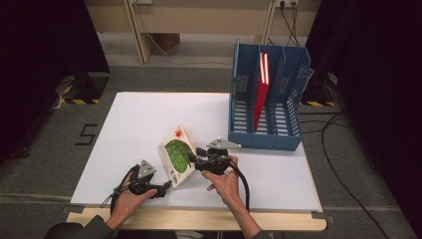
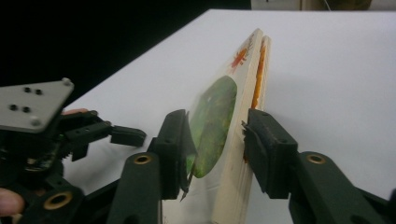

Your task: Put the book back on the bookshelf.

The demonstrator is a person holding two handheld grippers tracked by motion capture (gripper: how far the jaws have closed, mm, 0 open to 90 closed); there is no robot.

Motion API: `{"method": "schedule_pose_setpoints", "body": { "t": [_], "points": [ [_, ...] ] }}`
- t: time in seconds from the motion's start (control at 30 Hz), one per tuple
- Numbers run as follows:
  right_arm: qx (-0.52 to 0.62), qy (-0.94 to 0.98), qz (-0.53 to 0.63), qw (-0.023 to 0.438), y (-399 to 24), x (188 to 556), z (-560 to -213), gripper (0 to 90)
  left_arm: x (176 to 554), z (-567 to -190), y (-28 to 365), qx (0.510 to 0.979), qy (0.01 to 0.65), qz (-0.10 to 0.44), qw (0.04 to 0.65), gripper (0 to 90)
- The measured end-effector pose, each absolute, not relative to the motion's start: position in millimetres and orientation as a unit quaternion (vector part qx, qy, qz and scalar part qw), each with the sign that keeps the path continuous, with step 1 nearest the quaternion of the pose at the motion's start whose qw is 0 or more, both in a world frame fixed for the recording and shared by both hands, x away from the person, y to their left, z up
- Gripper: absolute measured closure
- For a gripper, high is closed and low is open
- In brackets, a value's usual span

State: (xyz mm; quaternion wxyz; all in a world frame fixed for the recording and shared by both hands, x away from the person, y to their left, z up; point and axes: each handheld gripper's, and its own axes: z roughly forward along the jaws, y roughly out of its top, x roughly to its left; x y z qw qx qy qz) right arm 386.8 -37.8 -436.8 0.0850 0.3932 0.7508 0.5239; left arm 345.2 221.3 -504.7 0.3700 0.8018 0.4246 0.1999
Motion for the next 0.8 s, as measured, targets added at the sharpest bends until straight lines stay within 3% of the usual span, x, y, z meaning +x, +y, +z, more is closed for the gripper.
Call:
{"method": "schedule_pose_setpoints", "body": {
  "t": [0.37,0.8],
  "points": [
    [0.347,0.772,0.519,0.119,-15.2,374.1,-418.6,62.3,345.6,-504.8,222.6,0.797,0.427,0.203,0.375,13.7],
    [0.319,0.779,0.525,0.129,3.1,367.9,-408.7,63.6,349.6,-509.3,218.9,0.78,0.452,0.214,0.378,2.8]
  ]
}}
